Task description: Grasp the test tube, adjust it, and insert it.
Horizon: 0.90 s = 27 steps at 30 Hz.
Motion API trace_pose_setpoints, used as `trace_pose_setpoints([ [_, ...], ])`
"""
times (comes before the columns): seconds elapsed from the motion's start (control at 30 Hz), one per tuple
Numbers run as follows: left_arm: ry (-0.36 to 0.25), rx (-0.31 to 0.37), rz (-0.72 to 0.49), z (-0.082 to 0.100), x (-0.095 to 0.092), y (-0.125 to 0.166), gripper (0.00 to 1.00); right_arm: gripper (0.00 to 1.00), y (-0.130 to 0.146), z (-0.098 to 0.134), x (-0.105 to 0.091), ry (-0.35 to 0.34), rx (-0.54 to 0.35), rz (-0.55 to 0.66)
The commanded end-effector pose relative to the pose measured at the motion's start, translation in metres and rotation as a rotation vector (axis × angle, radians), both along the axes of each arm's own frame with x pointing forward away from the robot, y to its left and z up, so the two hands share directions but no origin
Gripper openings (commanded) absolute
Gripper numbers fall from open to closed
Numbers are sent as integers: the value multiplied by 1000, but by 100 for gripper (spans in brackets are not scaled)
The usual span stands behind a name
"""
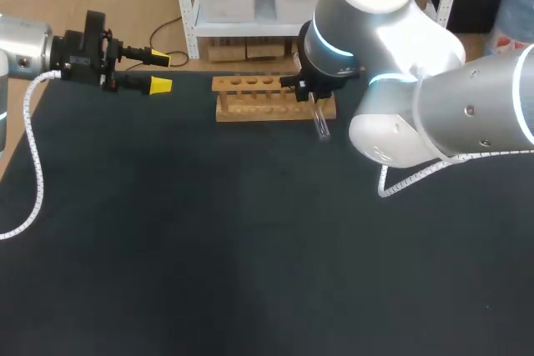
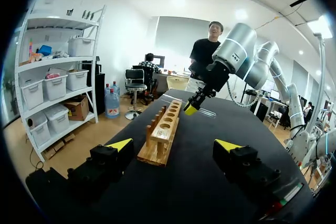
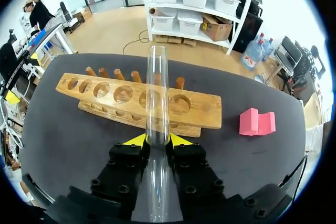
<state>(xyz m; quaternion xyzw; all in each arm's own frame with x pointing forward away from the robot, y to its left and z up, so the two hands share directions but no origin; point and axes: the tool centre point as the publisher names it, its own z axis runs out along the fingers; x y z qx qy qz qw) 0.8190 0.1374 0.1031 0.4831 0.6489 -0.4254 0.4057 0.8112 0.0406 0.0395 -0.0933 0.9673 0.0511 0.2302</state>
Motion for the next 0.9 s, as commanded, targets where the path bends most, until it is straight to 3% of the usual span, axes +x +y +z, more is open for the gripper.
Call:
trace_pose_setpoints([
  [0.03,-2,-1,-1,-1,0,0,100,0,1,-3,3,12,2,5],
  [0.67,-2,-1,-1,-1,0,0,100,0,3,-15,1,61,20,28],
  [0.9,-2,-1,-1,-1,0,0,100,0,1,-3,-8,39,20,4],
])
